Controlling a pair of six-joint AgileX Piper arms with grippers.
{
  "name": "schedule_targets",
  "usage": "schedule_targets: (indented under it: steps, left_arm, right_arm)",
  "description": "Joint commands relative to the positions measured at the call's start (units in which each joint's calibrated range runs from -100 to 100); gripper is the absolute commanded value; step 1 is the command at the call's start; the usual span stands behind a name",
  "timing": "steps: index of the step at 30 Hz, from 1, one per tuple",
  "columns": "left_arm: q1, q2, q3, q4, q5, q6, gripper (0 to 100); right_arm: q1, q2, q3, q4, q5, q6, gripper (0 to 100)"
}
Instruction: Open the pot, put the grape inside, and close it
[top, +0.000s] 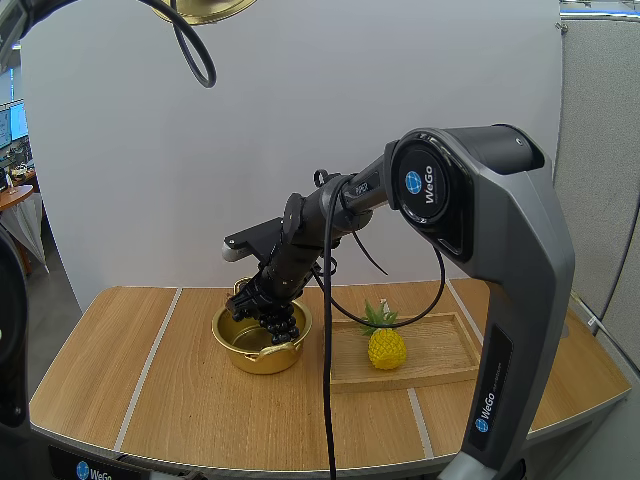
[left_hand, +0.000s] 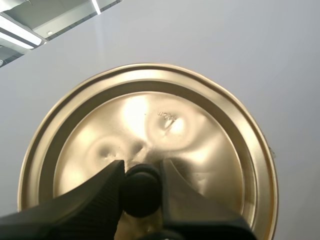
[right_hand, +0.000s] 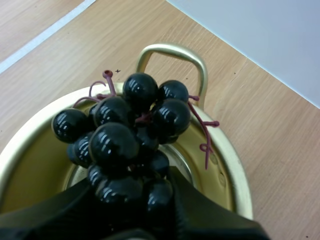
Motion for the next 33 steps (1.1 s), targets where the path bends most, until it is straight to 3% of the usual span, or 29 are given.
schedule_targets:
  steps: [1, 16, 33]
  left_arm:
    - [-0.16, -0.5, -0.5, 0.0, -2.0, -0.4, 0]
    - [-0.16, -0.5, -0.5, 0.0, -2.0, -0.4, 0]
    - [-0.16, -0.5, -0.5, 0.0, -2.0, -0.4, 0]
  right_arm:
    - [0.0, -0.5, 0.2, -0.6, 4.1, -0.1, 0]
    - [0.0, 2.0, 0.6, -0.6, 9.6, -0.1, 0]
    - [0.0, 4.5, 0.5, -0.4, -1.4, -0.1, 0]
